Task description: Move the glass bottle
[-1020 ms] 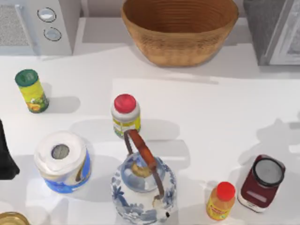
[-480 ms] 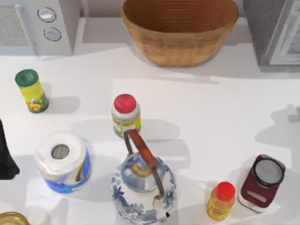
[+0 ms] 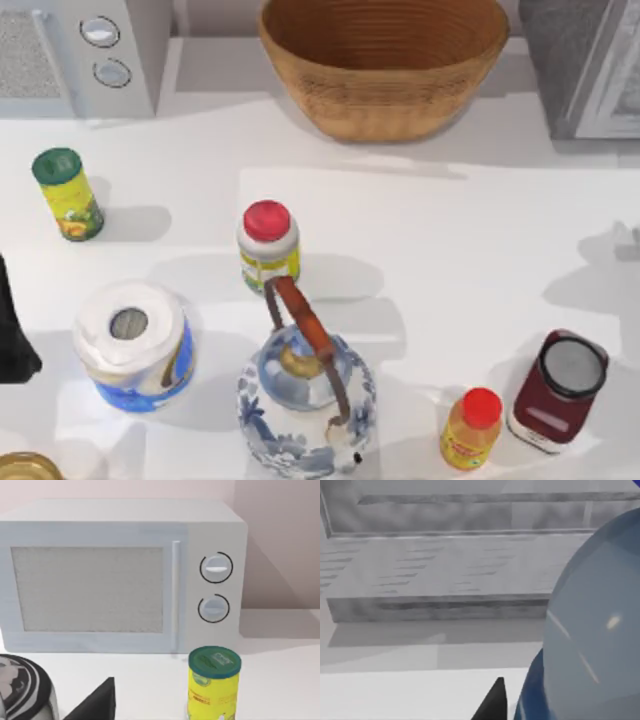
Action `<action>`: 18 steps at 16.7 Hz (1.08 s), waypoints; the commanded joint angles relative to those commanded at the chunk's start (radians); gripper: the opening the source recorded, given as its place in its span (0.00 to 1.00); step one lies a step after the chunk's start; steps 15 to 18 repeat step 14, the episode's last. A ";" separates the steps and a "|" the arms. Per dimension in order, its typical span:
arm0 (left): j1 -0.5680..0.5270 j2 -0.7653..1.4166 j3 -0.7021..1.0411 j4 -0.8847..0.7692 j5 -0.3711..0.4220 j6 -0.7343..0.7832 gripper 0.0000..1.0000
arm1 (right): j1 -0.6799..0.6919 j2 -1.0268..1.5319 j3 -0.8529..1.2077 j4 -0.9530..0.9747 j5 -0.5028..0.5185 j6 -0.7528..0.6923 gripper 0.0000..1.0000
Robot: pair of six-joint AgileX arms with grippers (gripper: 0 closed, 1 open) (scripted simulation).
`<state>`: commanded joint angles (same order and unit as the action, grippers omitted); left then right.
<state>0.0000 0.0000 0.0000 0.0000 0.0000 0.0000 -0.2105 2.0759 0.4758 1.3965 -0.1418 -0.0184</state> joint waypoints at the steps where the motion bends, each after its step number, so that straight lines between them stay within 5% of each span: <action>1: 0.000 0.000 0.000 0.000 0.000 0.000 1.00 | 0.000 0.000 0.000 0.000 0.000 0.000 0.45; 8: 0.000 0.000 0.000 0.000 0.000 0.000 1.00 | 0.000 0.000 0.000 0.000 0.000 0.000 0.98; 18: 0.000 0.000 0.000 0.000 0.000 0.000 1.00 | 0.000 0.000 0.000 0.000 0.000 0.000 1.00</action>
